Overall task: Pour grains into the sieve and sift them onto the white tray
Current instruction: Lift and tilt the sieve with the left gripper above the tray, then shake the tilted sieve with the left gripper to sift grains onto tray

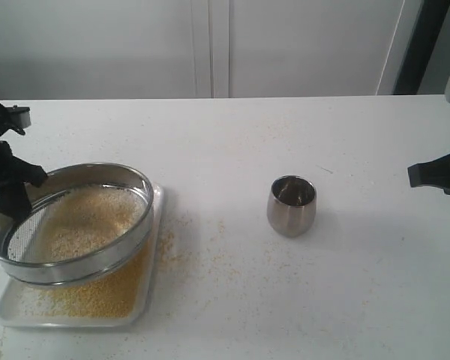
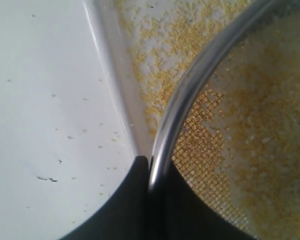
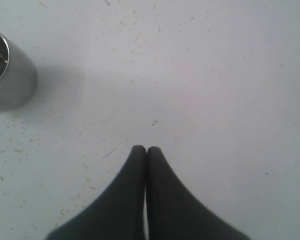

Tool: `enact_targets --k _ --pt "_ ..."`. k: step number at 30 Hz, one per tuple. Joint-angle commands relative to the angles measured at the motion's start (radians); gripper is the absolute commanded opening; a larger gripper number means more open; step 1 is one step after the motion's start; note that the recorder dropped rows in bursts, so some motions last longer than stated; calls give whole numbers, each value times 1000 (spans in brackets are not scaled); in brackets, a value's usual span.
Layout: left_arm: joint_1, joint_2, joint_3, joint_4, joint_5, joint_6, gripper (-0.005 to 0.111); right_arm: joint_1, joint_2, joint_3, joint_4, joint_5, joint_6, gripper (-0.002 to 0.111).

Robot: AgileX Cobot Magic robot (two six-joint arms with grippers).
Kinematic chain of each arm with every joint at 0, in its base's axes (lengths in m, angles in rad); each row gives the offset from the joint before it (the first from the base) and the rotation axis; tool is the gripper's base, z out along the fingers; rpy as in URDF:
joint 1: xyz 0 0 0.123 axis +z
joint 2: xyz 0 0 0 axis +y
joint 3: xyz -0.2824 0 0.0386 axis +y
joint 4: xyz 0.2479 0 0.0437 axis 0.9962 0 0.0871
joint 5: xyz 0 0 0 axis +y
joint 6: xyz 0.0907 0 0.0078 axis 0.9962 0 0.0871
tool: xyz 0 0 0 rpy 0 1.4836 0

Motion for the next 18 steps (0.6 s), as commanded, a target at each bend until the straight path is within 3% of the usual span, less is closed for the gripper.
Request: enact_targets --k 1,4,6,10,13,16,18 --pt "17 28 -94 10 7 -75 0 -4 -7 -5 0 -10 -5 0" --pt "23 50 -130 10 79 -86 0 -4 -7 -5 0 -10 -5 0" --pt "5 18 -70 4 78 -62 0 -4 -7 -5 0 -10 -5 0" --pt "-16 -86 113 -6 -161 -53 0 -4 -7 -5 0 -12 -5 0" --pt "9 -64 58 -3 -204 -84 0 -4 -7 -5 0 -12 -5 0" --pt "22 -17 -24 -6 -126 -92 0 -4 -7 -5 0 -12 -5 0" --pt "20 -19 -12 -6 -75 -74 0 -4 -7 -5 0 -12 -5 0"
